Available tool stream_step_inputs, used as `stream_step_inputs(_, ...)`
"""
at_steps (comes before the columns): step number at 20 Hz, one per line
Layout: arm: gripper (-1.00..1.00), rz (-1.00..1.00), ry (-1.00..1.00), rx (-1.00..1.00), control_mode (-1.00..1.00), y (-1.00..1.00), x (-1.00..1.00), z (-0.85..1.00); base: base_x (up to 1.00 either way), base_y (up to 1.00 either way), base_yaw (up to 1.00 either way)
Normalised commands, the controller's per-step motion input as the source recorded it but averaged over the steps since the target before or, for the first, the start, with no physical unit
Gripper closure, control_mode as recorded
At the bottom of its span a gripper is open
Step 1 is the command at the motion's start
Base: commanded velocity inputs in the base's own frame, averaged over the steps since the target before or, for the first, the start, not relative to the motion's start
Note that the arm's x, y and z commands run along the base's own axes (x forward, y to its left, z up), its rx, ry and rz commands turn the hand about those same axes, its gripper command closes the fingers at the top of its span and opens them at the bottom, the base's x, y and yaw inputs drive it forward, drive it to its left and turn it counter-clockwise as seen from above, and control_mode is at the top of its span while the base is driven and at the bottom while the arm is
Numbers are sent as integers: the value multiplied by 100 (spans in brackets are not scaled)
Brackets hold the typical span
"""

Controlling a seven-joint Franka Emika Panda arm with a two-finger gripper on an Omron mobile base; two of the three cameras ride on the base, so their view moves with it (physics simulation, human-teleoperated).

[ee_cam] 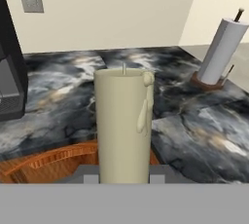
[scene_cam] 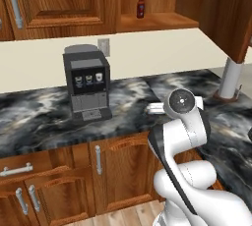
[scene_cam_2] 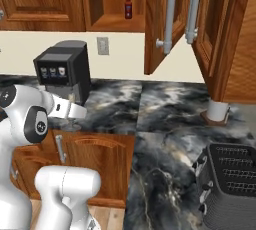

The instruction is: Pick the candle and candle from the dining table and place them in the open cabinet. Close the cabinet after placing the objects.

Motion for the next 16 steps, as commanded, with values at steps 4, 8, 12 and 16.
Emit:
stream_step_inputs(4,100,0,0,0,100,0,0,0,52,0,0)
stream_step_inputs(8,100,0,0,0,100,0,0,0,59,0,0)
stream_step_inputs(12,100,0,0,0,100,0,0,0,56,0,0)
stream_step_inputs(16,100,0,0,0,100,0,0,0,44,0,0)
